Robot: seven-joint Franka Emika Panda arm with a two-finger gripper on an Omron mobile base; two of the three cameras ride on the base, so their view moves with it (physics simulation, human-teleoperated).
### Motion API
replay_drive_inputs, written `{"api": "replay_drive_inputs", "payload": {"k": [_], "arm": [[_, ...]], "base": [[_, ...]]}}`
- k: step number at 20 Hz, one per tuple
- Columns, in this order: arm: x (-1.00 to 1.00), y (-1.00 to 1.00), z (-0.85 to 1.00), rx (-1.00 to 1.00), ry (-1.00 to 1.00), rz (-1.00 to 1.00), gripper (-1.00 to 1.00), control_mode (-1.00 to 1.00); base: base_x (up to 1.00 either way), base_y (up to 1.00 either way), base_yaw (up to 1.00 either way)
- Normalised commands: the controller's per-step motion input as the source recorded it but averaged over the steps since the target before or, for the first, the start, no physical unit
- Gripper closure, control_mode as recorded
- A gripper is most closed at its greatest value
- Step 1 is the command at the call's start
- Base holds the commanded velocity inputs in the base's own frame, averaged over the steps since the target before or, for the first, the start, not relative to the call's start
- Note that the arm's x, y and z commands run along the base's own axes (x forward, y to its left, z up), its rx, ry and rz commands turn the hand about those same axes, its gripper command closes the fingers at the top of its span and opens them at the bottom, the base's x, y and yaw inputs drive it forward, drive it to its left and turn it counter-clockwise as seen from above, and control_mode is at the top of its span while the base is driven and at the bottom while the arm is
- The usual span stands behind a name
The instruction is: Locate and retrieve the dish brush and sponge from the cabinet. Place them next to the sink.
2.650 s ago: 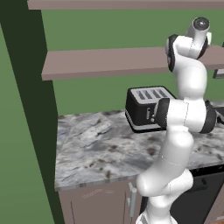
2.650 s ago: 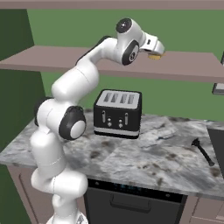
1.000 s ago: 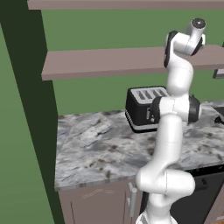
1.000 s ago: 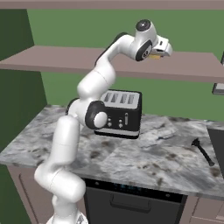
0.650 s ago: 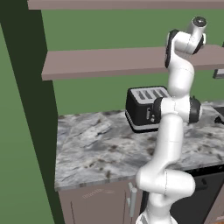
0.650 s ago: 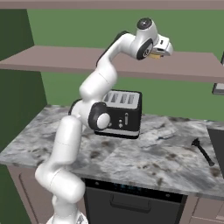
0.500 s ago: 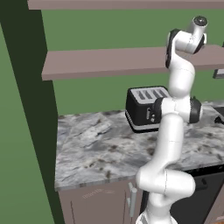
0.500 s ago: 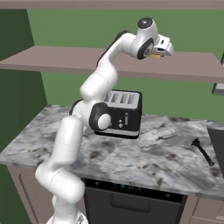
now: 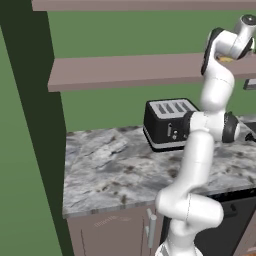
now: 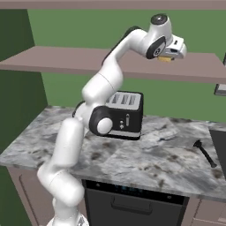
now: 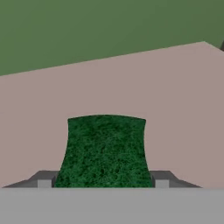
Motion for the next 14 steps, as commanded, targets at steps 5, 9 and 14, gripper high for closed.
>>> {"api": "replay_drive_inputs", "payload": {"k": [5, 9, 14], "arm": [[-0.96, -0.45, -0.09, -0.13, -0.10, 0.09, 1.00, -1.00], [-1.00, -0.38, -0.08, -0.24, -0.14, 0.10, 1.00, -1.00], [-0.96, -0.44, -0.25, -0.29, -0.15, 0.06, 1.00, -1.00]], "base": [[0.00, 0.00, 0.00], [0.00, 0.00, 0.00], [0.00, 0.00, 0.00]]}}
